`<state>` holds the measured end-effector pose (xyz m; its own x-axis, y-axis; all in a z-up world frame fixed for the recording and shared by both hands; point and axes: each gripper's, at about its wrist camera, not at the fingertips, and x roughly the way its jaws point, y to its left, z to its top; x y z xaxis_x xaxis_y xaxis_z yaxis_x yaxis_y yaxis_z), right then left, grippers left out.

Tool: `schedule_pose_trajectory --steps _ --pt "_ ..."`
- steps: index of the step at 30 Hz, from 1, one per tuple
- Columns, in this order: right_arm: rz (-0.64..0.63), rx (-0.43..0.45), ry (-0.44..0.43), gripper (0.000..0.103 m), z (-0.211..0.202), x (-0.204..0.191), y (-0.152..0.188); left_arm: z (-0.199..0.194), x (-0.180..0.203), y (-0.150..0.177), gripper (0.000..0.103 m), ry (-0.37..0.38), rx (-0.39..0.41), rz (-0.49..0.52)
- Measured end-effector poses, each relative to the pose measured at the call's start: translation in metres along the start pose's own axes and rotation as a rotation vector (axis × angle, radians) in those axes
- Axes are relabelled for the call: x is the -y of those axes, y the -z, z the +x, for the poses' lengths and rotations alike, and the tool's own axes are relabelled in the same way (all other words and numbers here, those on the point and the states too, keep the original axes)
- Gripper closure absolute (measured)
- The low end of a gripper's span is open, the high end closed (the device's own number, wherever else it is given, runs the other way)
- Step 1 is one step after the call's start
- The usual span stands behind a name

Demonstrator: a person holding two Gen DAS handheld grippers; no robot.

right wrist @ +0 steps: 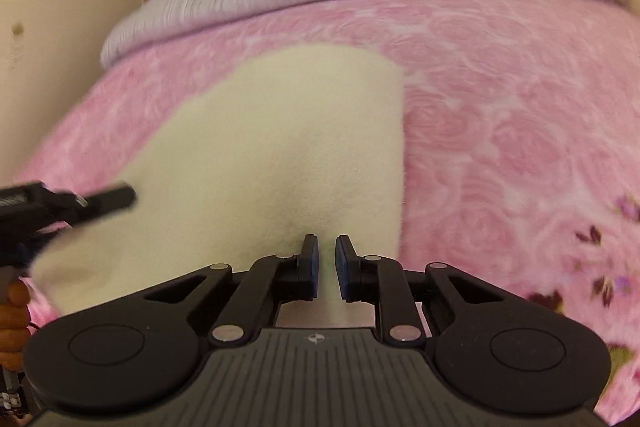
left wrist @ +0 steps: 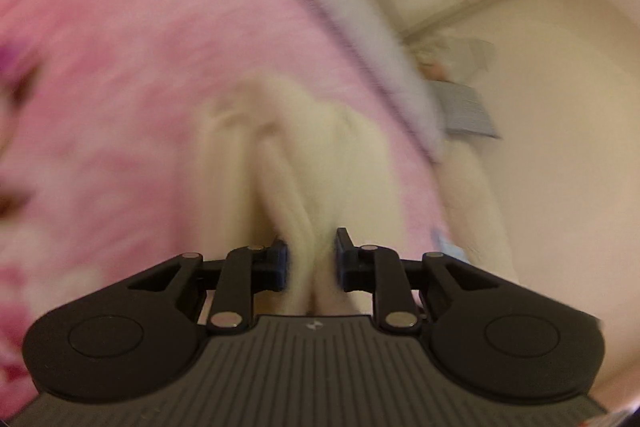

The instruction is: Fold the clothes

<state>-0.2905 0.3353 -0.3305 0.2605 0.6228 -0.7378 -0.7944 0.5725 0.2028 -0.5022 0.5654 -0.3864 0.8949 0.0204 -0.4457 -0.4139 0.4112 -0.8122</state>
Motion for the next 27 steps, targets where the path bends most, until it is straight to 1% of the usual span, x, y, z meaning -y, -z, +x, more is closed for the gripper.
schedule_pose_trajectory --steps 1,3,5,7,8,9,11,12,13,14,15,16,17,18,19,20,22,26,27 --pt "-0.011 0.001 -0.003 0.082 -0.001 -0.003 0.001 -0.004 -0.003 0.004 0.087 0.021 0.025 0.000" --pt "-0.024 0.001 -0.005 0.082 -0.003 -0.008 0.001 -0.013 0.006 0.006 0.088 0.047 0.067 0.041" --pt "-0.034 0.004 -0.005 0.082 -0.005 -0.012 0.003 -0.020 0.021 0.006 0.088 0.062 0.096 0.123" --pt "-0.060 0.010 -0.002 0.082 -0.002 -0.017 0.004 -0.023 0.030 0.004 0.088 0.065 0.116 0.184" --pt "-0.081 0.013 -0.004 0.082 0.000 -0.021 0.005 -0.024 0.026 0.003 0.088 0.058 0.121 0.187" --pt "-0.102 0.017 -0.006 0.082 0.002 -0.026 0.006 -0.024 0.022 0.003 0.088 0.049 0.124 0.186" --pt "-0.149 0.024 -0.007 0.082 0.005 -0.032 0.009 -0.016 -0.002 0.008 0.087 -0.013 0.104 0.133" --pt "-0.173 0.028 -0.006 0.082 0.007 -0.035 0.010 -0.014 -0.018 0.013 0.086 -0.018 0.092 0.076" --pt "-0.197 0.031 -0.006 0.082 0.009 -0.038 0.012 -0.020 -0.030 0.018 0.083 0.016 0.107 0.019" --pt "-0.191 0.033 -0.009 0.084 0.009 -0.036 0.011 -0.022 -0.029 0.019 0.082 0.017 0.111 0.000" --pt "-0.150 0.035 -0.024 0.084 0.007 -0.029 0.010 -0.024 -0.023 0.018 0.082 -0.002 0.113 0.012" --pt "-0.088 0.038 -0.050 0.081 0.003 -0.018 0.008 -0.027 -0.013 0.018 0.082 -0.024 0.114 0.039" --pt "-0.018 0.042 -0.080 0.073 -0.001 -0.006 0.007 -0.032 -0.005 0.018 0.081 -0.041 0.113 0.062" --pt "0.060 0.046 -0.113 0.067 -0.007 0.008 0.006 -0.036 0.003 0.018 0.081 -0.056 0.112 0.082" --pt "0.131 0.053 -0.133 0.054 -0.015 0.020 0.007 -0.041 0.008 0.019 0.078 -0.065 0.111 0.088" --pt "0.193 0.062 -0.145 0.049 -0.022 0.032 0.009 -0.047 0.010 0.022 0.074 -0.074 0.114 0.077" --pt "0.275 0.080 -0.166 0.049 -0.038 0.051 0.018 -0.061 0.009 0.031 0.074 -0.081 0.121 0.051" --pt "0.374 0.077 -0.202 0.049 -0.058 0.077 0.041 -0.078 0.005 0.054 0.071 -0.079 0.106 0.000" --pt "0.382 0.071 -0.214 0.049 -0.058 0.078 0.047 -0.074 0.004 0.055 0.072 -0.076 0.104 -0.011"
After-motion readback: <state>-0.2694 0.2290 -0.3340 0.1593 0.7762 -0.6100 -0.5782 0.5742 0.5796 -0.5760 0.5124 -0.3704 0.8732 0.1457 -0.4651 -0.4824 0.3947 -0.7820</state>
